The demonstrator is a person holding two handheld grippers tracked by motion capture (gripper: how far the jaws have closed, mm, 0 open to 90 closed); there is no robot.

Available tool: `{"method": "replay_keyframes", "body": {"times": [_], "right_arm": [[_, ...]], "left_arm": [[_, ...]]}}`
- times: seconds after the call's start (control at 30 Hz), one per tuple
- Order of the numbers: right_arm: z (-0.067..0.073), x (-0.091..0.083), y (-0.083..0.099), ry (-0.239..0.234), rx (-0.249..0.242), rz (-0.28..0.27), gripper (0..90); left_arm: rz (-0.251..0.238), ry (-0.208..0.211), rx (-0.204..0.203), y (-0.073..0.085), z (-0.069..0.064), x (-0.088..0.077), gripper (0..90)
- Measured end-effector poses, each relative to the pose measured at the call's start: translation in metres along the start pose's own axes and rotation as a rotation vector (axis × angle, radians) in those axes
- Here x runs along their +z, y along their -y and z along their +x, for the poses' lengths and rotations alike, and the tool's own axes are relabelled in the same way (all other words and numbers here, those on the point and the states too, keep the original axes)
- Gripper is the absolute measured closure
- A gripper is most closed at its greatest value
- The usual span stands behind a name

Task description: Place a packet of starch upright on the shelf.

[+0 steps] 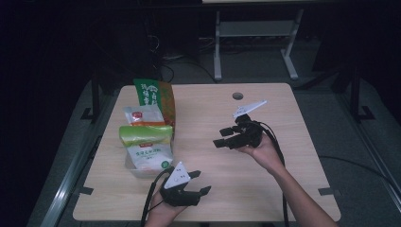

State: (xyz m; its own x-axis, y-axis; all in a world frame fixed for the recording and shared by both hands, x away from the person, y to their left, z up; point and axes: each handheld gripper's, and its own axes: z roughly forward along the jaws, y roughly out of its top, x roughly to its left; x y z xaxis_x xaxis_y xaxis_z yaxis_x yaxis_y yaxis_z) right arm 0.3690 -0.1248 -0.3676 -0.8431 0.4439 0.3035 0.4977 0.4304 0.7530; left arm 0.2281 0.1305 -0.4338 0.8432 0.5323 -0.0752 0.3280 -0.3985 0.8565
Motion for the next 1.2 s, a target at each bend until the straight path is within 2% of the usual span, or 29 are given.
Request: {"method": "replay_keyframes", "body": {"times": [0.33,0.47,1.2], "right_arm": [[-0.007,-0.011,0.01,0.023,0.031,0.01,36.3],[-0.008,-0.014,0.013,0.03,0.025,0.0,36.5],[-0.015,-0.033,0.037,0.068,0.063,-0.004,34.7]], "left_arm": [[0.004,-0.002,-0.008,0.0,0.0,0.0,37.0],[0.008,-0.003,-0.006,0.0,0.0,0.0,37.0],[0.009,-0.01,-0.005,0.0,0.001,0.001,36.5]]}}
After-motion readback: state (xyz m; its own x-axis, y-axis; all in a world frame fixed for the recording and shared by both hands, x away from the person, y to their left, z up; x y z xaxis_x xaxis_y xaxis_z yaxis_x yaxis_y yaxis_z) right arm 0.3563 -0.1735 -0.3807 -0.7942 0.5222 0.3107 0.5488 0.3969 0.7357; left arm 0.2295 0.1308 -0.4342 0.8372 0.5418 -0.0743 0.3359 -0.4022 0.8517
